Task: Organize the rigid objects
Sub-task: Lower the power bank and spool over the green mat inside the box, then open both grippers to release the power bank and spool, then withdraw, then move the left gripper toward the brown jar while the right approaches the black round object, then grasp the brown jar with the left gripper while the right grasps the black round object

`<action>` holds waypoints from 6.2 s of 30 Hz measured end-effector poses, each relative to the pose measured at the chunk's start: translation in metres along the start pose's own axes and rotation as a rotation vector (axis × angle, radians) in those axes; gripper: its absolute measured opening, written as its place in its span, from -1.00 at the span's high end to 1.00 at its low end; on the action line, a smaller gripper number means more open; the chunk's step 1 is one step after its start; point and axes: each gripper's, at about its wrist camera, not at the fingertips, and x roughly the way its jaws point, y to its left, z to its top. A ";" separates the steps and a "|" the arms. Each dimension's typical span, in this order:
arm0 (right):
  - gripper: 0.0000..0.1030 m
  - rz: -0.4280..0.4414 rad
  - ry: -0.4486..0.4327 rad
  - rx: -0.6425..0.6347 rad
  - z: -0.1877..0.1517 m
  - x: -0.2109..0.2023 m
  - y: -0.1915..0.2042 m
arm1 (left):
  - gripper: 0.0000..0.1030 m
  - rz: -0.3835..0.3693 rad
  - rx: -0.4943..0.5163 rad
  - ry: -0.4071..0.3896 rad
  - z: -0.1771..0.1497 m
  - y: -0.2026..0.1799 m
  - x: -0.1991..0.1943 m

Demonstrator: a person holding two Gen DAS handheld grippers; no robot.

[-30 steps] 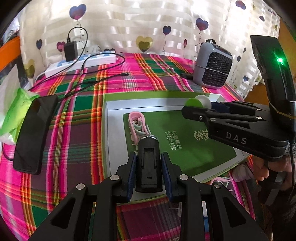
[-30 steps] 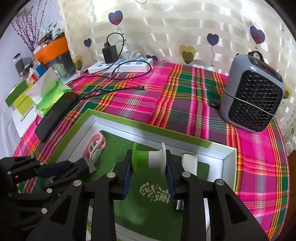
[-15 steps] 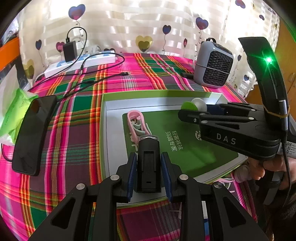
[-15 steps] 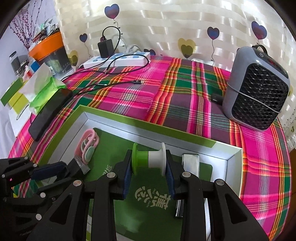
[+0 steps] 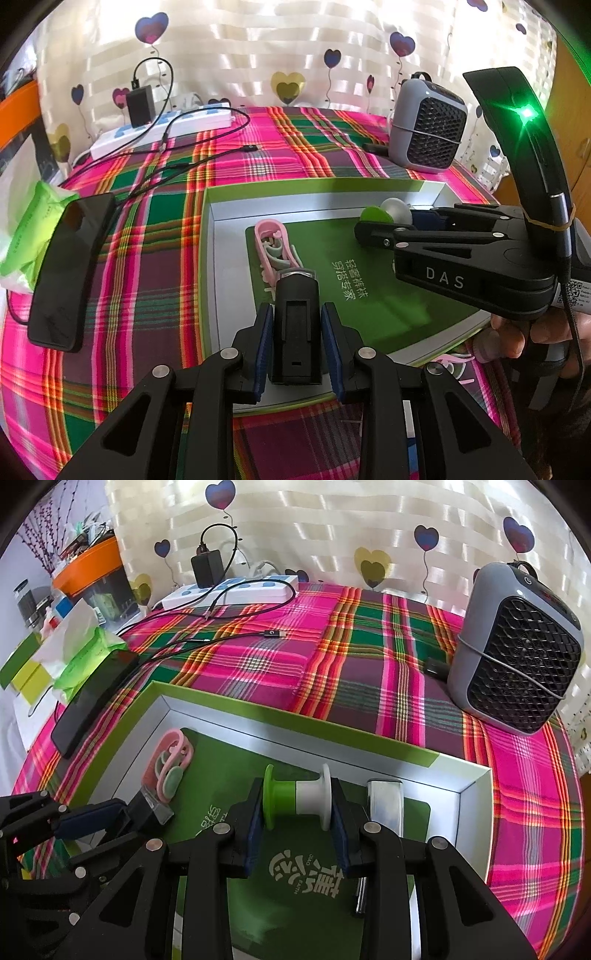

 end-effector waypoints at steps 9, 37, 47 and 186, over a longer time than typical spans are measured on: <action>0.10 -0.003 -0.001 0.008 -0.001 0.001 0.000 | 0.49 0.004 0.004 0.001 0.000 0.000 0.000; 0.08 0.003 -0.072 0.041 -0.014 -0.036 0.006 | 0.29 0.107 0.012 -0.064 -0.014 -0.005 -0.035; 0.08 0.000 -0.106 0.065 -0.030 -0.059 0.010 | 0.29 0.104 -0.001 -0.092 -0.025 -0.007 -0.053; 0.08 -0.173 -0.062 0.085 -0.139 -0.097 -0.010 | 0.23 -0.149 -0.014 0.032 -0.132 -0.069 -0.092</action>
